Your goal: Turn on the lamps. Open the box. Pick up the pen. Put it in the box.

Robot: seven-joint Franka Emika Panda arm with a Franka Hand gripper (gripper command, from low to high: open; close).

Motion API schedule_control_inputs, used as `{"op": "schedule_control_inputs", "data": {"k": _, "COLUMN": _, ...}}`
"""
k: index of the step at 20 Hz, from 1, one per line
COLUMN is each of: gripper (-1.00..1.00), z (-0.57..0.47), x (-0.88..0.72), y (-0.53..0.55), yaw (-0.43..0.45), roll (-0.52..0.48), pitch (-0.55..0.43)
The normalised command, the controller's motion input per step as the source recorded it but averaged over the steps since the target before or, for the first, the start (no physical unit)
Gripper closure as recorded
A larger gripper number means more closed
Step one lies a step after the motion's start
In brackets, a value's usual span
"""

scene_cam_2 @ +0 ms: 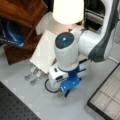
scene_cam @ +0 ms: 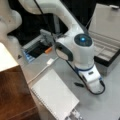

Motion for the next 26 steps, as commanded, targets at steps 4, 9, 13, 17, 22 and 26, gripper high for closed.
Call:
{"op": "schedule_control_inputs", "data": {"k": 4, "gripper": -1.0, "z": -0.15, "x": -0.07, "y": -0.02, "yaw": -0.102, "roll": -0.115, "pitch": -0.143}}
{"op": "schedule_control_inputs", "data": {"k": 9, "gripper": -1.0, "z": -0.13, "x": -0.12, "y": -0.01, "yaw": -0.105, "roll": -0.124, "pitch": -0.145}}
{"op": "schedule_control_inputs", "data": {"k": 13, "gripper": -1.0, "z": -0.11, "x": -0.15, "y": 0.0, "yaw": -0.066, "roll": -0.146, "pitch": -0.176}}
{"op": "schedule_control_inputs", "data": {"k": 17, "gripper": -1.0, "z": -0.16, "x": -0.16, "y": 0.04, "yaw": -0.005, "roll": -0.153, "pitch": -0.209}}
{"op": "schedule_control_inputs", "data": {"k": 22, "gripper": -1.0, "z": -0.18, "x": -0.14, "y": 0.06, "yaw": 0.026, "roll": -0.173, "pitch": -0.217}}
{"op": "schedule_control_inputs", "data": {"k": 26, "gripper": -1.0, "z": -0.17, "x": -0.14, "y": 0.08, "yaw": 0.044, "roll": -0.185, "pitch": -0.191}}
